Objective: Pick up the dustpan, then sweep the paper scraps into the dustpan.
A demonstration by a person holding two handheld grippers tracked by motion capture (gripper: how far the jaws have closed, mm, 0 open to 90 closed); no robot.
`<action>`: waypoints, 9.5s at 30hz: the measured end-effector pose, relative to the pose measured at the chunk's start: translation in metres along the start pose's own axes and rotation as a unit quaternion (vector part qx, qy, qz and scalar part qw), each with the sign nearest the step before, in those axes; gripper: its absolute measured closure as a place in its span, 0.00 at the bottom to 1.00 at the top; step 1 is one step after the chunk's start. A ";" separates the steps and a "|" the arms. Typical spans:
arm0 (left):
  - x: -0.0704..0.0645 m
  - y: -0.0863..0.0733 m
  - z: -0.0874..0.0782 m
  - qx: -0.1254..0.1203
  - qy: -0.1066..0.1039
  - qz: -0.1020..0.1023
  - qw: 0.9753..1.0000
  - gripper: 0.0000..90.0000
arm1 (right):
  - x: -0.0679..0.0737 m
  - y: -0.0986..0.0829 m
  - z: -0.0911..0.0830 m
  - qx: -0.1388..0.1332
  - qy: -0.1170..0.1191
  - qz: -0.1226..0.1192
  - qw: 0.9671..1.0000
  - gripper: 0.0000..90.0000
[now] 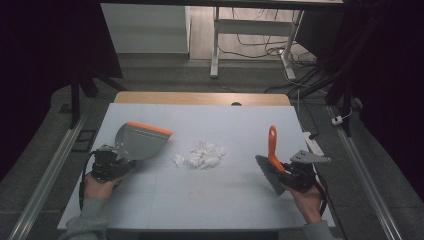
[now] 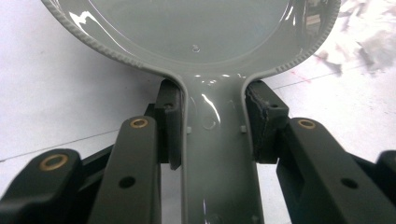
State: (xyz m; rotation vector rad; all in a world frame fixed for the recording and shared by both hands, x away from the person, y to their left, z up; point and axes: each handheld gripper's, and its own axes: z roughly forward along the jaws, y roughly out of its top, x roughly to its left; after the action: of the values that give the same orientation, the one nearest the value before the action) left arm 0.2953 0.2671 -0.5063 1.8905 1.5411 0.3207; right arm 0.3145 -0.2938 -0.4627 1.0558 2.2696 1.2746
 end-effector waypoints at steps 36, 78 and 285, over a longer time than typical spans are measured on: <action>0.014 -0.007 -0.033 -0.019 -0.061 0.075 0.995 0.69 | 0.000 0.001 -0.003 -0.007 -0.001 0.000 1.000 0.78; 0.003 -0.037 -0.052 -0.005 -0.133 0.164 0.977 0.69 | 0.004 0.004 -0.002 -0.014 0.008 0.000 1.000 0.78; -0.010 -0.034 0.001 0.113 -0.174 0.232 0.950 0.69 | 0.119 0.105 0.224 0.126 0.103 -0.063 0.985 0.78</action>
State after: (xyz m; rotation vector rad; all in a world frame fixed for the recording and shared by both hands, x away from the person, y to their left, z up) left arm 0.2673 0.2596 -0.5261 2.3361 0.9217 0.0038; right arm 0.4145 -0.0400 -0.4890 0.8753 2.6635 1.1116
